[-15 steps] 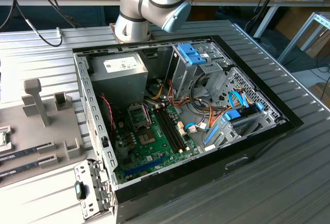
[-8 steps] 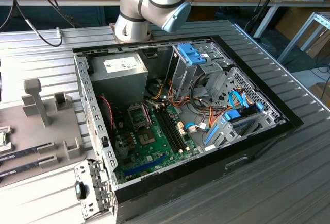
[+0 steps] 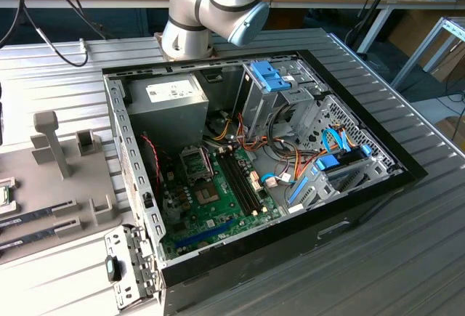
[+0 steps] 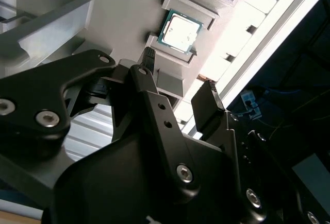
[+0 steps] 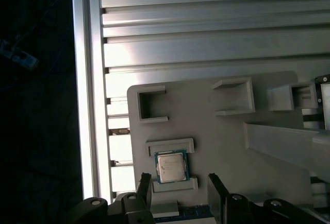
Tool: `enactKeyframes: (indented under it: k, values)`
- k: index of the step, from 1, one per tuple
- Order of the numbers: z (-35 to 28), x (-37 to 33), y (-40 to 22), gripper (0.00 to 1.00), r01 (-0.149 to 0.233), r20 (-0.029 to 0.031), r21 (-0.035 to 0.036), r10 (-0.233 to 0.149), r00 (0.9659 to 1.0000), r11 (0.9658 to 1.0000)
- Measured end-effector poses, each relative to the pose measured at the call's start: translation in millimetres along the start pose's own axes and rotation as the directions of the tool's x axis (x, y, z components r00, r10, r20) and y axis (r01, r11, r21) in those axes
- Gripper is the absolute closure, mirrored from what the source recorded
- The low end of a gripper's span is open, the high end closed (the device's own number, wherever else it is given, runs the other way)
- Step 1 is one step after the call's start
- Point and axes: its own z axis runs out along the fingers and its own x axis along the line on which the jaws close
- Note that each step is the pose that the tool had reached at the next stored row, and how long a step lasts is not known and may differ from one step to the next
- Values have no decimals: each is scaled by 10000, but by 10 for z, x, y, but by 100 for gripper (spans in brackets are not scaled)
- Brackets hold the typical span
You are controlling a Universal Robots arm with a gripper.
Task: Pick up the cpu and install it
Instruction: 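Pick up the cpu and move it towards the insertion slot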
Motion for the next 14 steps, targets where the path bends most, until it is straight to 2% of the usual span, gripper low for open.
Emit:
enactKeyframes:
  k: [14]
  values:
    - [34, 1, -1, 44, 71, -3, -2, -71, 10000, 10000]
